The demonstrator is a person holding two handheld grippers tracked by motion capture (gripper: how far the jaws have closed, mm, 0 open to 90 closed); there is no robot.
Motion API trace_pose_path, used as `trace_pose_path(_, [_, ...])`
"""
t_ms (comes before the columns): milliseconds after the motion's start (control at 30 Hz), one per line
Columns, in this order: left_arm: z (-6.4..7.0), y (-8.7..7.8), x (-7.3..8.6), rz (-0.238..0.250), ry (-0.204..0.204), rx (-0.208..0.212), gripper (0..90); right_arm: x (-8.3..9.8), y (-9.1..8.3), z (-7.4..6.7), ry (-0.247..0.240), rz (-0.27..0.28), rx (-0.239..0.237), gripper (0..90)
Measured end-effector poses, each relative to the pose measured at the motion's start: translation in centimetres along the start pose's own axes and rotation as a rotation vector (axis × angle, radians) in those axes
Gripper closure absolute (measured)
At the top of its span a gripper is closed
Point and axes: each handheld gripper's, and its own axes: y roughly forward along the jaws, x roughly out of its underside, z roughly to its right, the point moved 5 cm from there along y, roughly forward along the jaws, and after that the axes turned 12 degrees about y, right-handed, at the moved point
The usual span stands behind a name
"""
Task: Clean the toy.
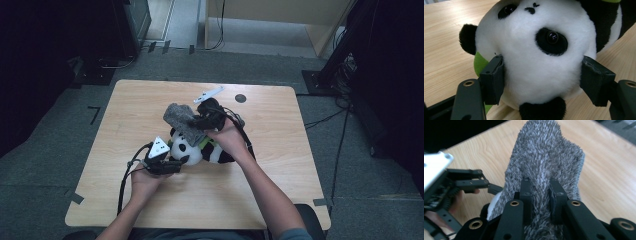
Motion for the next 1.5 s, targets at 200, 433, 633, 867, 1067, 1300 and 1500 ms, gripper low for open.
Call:
trace_pose_path(200, [0.1,0.0,0.1,-0.007,-0.011,-0.005,28.9,0.8,2.3,0.5,-0.009,-0.054,0.028,74.8])
trace_pose_path(433, [0.2,-0.1,0.1,-0.007,-0.001,-0.009,29.7,0.5,2.6,0.6,0.013,-0.031,0.006,60.0])
trace_pose_path(633, [0.2,0.0,0.2,-0.011,-0.006,-0.007,30.1,0.7,3.6,0.3,0.02,-0.046,0.015,47.5])
trace_pose_path(867, [0.2,0.0,0.2,-0.012,0.0,-0.007,30.7,1.1,3.7,0.5,0.012,-0.051,0.018,64.3])
trace_pose_path(1067, [0.1,0.0,0.2,-0.009,-0.003,-0.005,31.3,1.1,3.2,1.0,0.025,-0.053,0.017,71.5])
trace_pose_path(1300, [-0.1,0.0,0.1,-0.014,-0.023,0.001,32.4,1.2,2.0,2.6,0.027,-0.059,0.079,74.6])
trace_pose_path(1500, [-0.2,-0.1,0.1,-0.016,-0.04,0.012,32.9,1.3,0.8,3.5,-0.005,-0.038,0.157,75.7])
